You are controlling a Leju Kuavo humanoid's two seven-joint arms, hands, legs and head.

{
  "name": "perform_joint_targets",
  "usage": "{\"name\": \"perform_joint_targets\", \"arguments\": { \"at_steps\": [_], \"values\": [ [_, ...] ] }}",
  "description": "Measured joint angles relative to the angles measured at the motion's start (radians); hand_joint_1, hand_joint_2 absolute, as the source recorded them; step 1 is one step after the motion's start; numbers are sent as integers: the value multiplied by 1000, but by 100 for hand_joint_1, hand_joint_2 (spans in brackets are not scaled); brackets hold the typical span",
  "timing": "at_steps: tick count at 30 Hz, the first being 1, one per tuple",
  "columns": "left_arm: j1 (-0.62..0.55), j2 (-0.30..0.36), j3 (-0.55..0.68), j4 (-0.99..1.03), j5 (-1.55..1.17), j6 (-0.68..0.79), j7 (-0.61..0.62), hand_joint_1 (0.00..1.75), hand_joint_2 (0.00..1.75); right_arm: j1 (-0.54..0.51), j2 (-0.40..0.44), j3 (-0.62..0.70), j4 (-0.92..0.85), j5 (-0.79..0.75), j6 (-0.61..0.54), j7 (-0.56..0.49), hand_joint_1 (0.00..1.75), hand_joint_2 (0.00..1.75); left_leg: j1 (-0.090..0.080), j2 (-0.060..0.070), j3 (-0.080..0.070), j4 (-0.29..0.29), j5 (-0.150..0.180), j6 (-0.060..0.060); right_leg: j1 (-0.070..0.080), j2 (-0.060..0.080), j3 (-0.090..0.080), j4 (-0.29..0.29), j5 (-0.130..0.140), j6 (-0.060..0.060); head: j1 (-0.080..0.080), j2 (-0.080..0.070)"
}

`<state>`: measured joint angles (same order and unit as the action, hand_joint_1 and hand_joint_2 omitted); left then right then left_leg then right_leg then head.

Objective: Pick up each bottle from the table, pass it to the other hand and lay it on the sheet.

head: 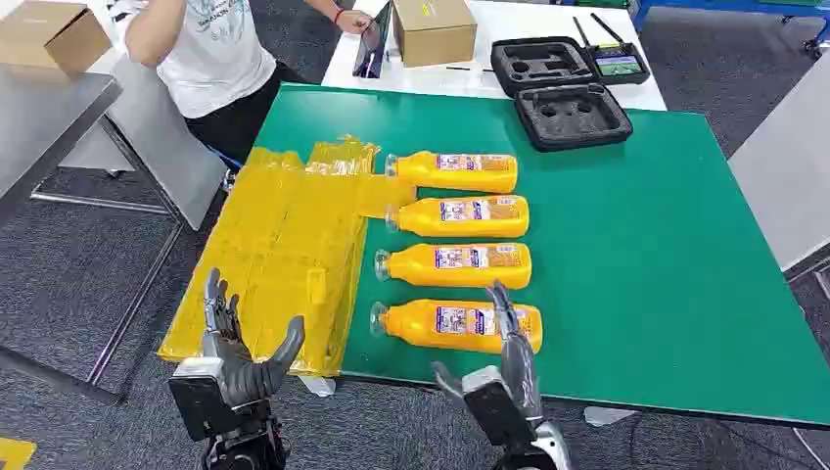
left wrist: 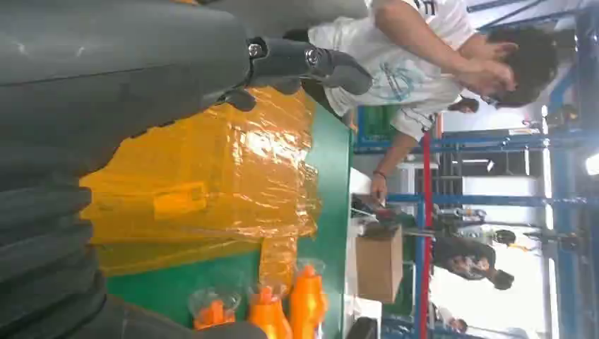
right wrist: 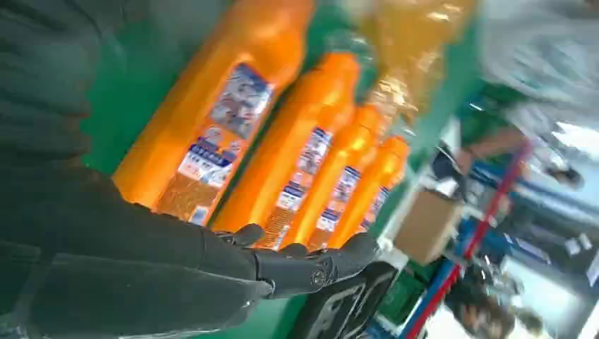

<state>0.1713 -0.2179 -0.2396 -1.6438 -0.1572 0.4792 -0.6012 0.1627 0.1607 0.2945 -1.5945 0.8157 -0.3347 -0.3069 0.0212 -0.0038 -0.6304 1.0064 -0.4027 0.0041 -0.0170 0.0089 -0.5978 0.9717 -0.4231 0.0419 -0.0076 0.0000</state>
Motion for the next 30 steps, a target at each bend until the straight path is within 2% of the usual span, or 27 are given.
{"name": "perform_joint_targets", "arguments": {
  "at_steps": [4,13,23,30],
  "values": [
    [-24,8,0,24,26,-9,-19,0,175,-31,-73,0,-16,147,86,106,0,175,0,0,0,0,0,0,0,0,0,0,0,0,0,0],
    [-55,24,-3,70,63,4,-38,0,175,-195,-238,49,20,181,266,230,0,175,0,0,0,0,1,1,0,0,1,0,1,1,0,0],
    [-71,34,-4,93,80,12,-44,0,175,-308,-307,126,143,206,302,263,0,175,0,0,0,0,1,1,0,0,0,0,1,1,0,0],
    [-102,41,-6,120,106,13,-46,0,175,-408,-348,178,273,133,344,243,0,175,0,0,0,0,2,2,0,-1,1,0,1,1,0,0]
  ]
}}
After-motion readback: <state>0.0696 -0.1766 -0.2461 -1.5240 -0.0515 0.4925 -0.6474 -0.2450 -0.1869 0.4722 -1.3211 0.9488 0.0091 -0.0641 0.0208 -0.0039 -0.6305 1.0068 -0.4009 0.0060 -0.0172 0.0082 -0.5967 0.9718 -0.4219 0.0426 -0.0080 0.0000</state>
